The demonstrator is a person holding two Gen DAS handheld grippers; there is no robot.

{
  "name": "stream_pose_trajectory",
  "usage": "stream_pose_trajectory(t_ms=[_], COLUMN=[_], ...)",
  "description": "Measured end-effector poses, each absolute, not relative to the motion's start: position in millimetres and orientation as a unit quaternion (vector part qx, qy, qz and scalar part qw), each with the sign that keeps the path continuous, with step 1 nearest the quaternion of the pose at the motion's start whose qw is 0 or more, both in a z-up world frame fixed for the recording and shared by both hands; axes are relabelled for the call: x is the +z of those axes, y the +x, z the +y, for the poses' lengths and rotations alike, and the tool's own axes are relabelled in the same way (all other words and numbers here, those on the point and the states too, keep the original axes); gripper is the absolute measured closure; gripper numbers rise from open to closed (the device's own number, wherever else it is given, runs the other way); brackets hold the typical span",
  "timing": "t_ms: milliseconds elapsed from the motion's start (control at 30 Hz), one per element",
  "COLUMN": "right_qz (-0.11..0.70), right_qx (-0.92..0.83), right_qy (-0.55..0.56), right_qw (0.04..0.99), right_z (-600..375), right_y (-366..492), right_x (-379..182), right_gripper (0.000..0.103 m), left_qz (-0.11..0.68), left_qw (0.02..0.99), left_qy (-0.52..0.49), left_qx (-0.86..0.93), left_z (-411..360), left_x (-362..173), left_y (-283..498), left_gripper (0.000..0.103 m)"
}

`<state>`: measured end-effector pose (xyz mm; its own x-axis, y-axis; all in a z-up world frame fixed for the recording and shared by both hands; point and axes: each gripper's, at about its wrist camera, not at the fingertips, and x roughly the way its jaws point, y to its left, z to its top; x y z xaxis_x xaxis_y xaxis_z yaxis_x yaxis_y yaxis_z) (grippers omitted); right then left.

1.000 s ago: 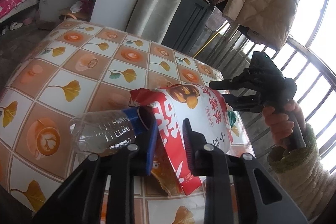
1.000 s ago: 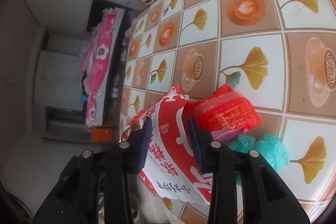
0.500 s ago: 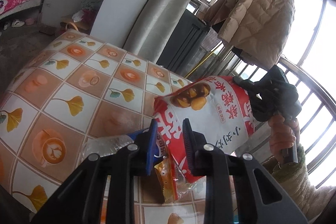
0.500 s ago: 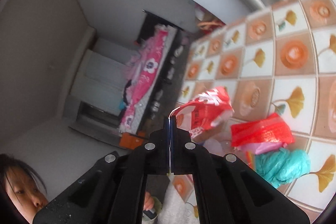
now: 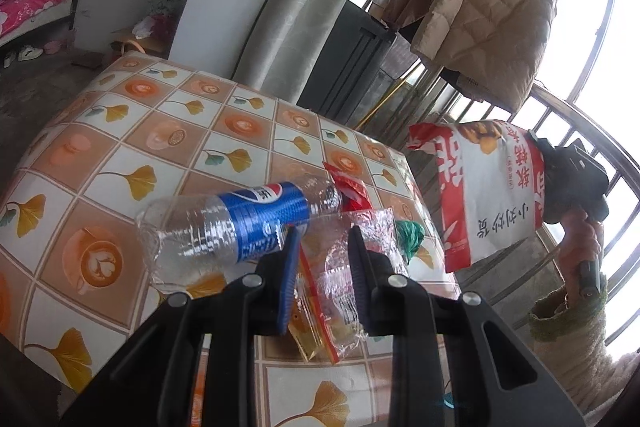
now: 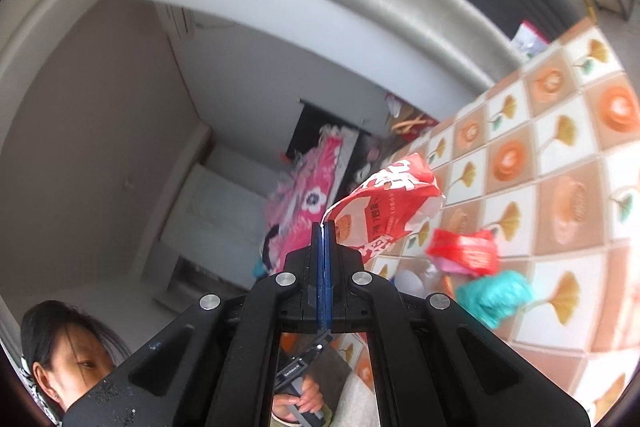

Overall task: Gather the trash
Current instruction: 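Grasp the clear Pepsi bottle with the left tool and lift it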

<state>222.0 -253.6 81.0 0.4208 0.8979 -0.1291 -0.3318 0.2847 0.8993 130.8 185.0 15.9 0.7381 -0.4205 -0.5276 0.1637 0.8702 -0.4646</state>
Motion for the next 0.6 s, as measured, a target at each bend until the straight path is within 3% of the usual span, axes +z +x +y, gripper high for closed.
stream_pose_trajectory(t_ms=[133,600], right_qz=[0.335,0.325], right_qx=[0.401,0.354], right_qy=[0.454,0.533], right_qw=[0.722,0.696], right_z=[-273,-314], right_y=[204,174], right_x=[57,-1], right_gripper=[0.103,0.103], left_qz=[0.347,0.355], left_qw=[0.903,0.904], left_qy=[-0.192,-0.192], left_qx=[-0.164,-0.139], left_z=[177,180], left_x=[5,-1], left_y=[132,143], left_gripper=[0.067,0.064])
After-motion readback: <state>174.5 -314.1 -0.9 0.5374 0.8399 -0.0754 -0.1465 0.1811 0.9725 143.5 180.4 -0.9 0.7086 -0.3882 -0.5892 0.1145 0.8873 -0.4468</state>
